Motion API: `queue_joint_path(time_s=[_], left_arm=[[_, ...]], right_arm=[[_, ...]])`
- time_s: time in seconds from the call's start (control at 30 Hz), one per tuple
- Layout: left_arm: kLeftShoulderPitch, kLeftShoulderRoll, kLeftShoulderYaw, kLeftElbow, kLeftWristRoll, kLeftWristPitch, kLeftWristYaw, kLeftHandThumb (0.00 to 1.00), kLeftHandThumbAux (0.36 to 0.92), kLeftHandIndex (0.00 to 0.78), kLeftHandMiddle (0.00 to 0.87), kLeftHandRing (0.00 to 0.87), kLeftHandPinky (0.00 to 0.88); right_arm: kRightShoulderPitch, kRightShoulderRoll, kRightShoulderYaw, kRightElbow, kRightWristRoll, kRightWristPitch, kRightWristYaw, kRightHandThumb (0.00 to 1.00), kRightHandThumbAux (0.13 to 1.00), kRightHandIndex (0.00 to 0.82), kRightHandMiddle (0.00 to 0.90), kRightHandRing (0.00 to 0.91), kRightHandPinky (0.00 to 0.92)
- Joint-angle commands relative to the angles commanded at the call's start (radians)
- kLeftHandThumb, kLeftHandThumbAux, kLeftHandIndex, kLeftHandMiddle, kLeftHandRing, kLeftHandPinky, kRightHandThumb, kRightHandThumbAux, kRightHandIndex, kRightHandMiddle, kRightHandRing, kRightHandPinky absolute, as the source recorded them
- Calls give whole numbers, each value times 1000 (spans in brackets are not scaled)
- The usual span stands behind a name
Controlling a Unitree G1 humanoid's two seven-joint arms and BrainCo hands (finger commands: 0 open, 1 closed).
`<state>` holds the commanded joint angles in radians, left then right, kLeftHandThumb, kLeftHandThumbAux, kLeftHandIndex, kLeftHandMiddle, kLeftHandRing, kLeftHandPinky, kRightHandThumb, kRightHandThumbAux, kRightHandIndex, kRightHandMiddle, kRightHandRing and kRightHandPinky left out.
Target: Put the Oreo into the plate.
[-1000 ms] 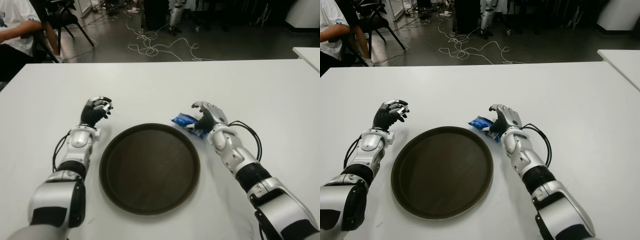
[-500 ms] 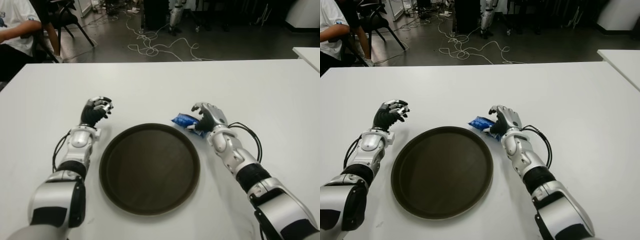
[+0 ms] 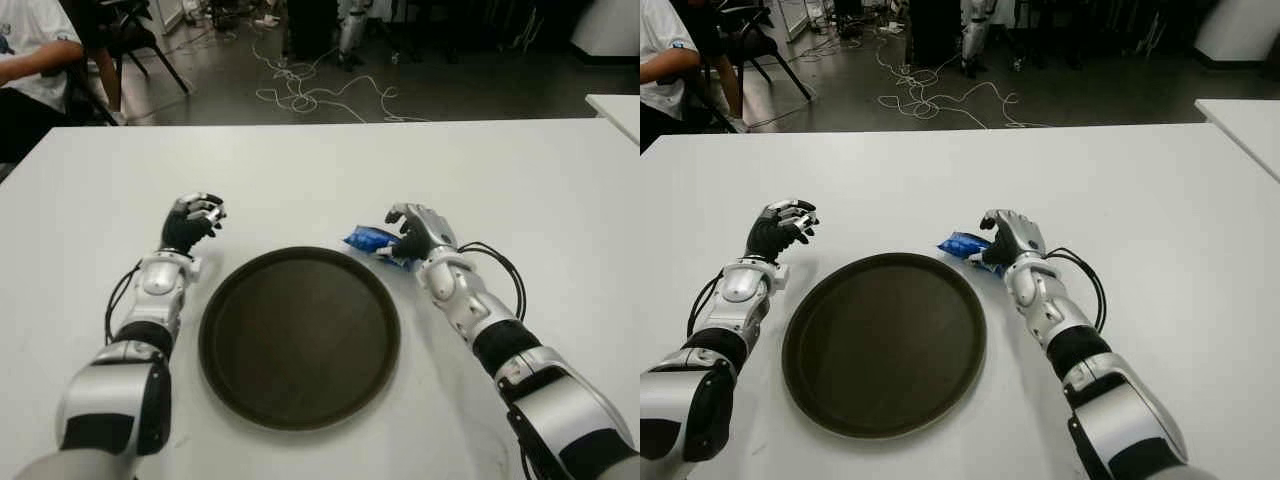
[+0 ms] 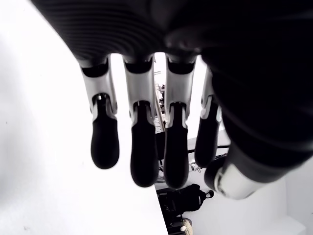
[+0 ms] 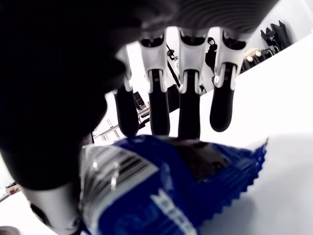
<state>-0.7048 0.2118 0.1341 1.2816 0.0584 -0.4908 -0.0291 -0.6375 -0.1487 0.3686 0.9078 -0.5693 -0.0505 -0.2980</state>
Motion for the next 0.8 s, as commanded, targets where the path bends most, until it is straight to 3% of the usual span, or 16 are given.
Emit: queue_joint_path(time_s=[0.37,0.8], left_arm=[[1,-2,-4,-1,5,-13,0,695,714,426,553,580,610],[1,-9,1,0,-2,-21,-11,694,713,427,543,570,604]], right_arm=[[-10,4,0,38,10,-24,9,0,792,368,347,383,392],[-27,7,18,109,13,-71,41,0,787,327,290,314,318]])
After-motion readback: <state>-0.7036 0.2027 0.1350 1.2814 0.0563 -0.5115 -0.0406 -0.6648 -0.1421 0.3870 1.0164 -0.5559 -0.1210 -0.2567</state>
